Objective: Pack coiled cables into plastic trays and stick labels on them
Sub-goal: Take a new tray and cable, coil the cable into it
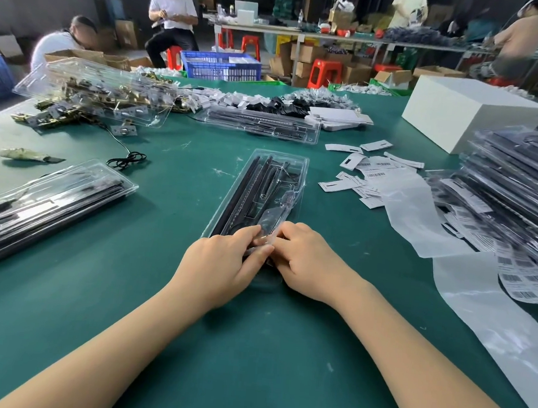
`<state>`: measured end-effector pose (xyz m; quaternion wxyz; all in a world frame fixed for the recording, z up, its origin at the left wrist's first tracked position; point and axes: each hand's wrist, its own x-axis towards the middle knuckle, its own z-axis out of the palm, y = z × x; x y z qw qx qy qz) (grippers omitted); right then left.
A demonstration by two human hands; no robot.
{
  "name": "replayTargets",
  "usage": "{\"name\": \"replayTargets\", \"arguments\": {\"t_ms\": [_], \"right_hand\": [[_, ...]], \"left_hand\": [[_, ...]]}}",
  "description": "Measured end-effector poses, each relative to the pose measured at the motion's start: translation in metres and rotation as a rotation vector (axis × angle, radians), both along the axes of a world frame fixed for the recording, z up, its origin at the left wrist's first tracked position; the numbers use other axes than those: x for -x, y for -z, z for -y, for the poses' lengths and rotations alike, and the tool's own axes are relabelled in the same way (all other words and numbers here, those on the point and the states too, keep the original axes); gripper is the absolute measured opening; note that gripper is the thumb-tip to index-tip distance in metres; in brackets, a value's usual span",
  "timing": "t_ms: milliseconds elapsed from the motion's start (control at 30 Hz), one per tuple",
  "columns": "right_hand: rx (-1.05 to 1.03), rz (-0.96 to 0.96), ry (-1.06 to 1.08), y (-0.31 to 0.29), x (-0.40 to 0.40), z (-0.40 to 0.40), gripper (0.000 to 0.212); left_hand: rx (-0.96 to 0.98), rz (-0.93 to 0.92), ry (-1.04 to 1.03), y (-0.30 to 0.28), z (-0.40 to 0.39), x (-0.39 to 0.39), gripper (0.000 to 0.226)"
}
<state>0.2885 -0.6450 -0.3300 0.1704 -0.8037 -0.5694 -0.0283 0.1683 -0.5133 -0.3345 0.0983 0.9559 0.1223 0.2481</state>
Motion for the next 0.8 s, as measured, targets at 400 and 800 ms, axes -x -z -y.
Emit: {"name": "replayTargets", "arguments": {"t_ms": [400, 800], "right_hand": [[-0.137, -0.209, 0.065, 0.004, 0.001, 0.007, 0.028], [-0.234, -0.342, 0.333, 0.009, -0.003, 0.005, 0.013]], "left_hand": [[-0.066, -0.123, 0.021, -0.005, 0.010, 0.004, 0.068], [-0.052, -0.247, -0.053, -0.012, 0.014, -0.009, 0.038]]}}
